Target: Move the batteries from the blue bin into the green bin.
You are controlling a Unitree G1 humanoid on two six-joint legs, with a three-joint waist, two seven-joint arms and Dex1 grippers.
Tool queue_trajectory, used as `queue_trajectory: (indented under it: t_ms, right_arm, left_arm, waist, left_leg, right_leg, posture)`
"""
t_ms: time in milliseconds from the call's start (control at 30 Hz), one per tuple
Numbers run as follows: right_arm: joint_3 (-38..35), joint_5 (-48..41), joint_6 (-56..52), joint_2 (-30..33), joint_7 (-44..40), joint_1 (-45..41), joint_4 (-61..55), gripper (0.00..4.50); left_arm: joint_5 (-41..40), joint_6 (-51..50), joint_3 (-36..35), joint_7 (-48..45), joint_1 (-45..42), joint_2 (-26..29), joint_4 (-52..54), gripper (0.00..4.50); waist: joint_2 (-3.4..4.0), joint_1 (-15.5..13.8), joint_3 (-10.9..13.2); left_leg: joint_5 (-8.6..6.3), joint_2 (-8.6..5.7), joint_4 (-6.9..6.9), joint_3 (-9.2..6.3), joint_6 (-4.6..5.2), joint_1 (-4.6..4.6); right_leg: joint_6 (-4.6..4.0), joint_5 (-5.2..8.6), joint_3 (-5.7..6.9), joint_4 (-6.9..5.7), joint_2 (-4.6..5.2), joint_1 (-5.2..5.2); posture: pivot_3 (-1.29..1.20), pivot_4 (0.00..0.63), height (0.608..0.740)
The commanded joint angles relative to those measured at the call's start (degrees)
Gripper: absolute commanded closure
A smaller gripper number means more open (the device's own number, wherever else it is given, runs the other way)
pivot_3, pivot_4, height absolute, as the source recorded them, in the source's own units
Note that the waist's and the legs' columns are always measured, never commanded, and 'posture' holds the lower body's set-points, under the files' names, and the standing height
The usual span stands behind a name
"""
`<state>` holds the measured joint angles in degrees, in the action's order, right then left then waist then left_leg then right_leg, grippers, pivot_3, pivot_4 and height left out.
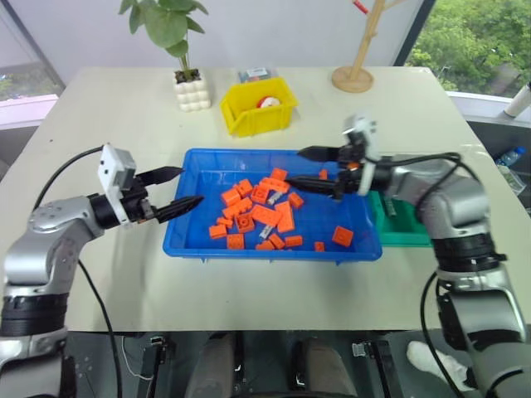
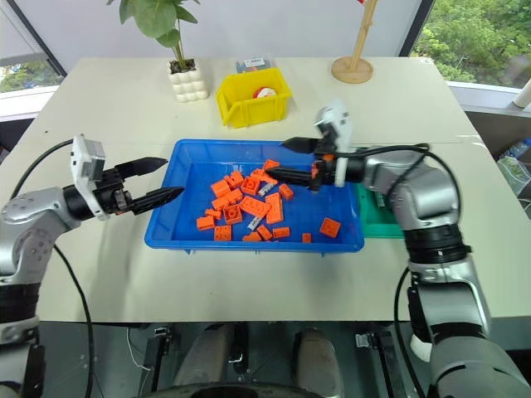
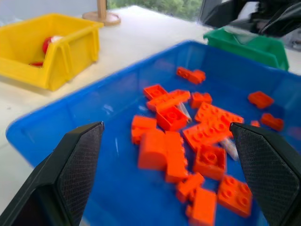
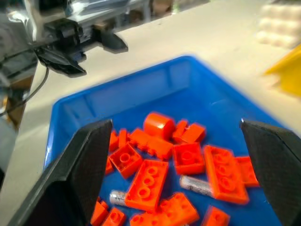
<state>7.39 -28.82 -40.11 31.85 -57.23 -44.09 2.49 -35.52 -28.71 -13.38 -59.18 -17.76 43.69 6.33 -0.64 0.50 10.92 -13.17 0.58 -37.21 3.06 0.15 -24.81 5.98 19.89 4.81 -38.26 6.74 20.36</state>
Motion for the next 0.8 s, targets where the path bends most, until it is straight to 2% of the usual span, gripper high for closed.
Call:
queue_trajectory:
  t_ms: [33,333,800]
  right_arm:
    - [3.19,1.68,-2.65,-1.4,0.27,-2.96,-1.26,0.06]
    - [10.59,7.65,-4.46,-3.44,0.74,-3.38,0.2,0.06]
    - [14.89,14.3,-3.79,-4.19,0.75,-3.3,1.15,0.06]
  left_arm:
    - [-3.03,-2.11,-3.13,-0.88,1.51,2.25,5.08,0.0]
    - [-3.85,-2.26,-3.38,0.44,3.83,1.95,8.12,0.0]
    - [-3.36,1.56,-3.38,4.52,4.98,-2.57,9.24,0.0]
  waist:
    - [0.0,0.14,0.0]
    - [0.0,0.2,0.0]
    - [0.0,0.22,0.0]
  left_leg:
    - [0.0,0.01,0.0,-0.01,0.0,-0.01]
    - [0.0,0.01,0.01,0.0,0.0,-0.02]
    - [0.0,0.01,0.01,0.01,0.0,-0.02]
  right_leg:
    - [0.0,0.0,0.0,0.0,-0.01,0.01]
    - [0.0,0.0,0.0,-0.03,-0.02,0.05]
    - [0.0,0.0,0.0,-0.04,-0.02,0.06]
  posture:
    - [0.0,0.15,0.739]
    - [0.0,0.15,0.739]
    - [0.0,0.15,0.739]
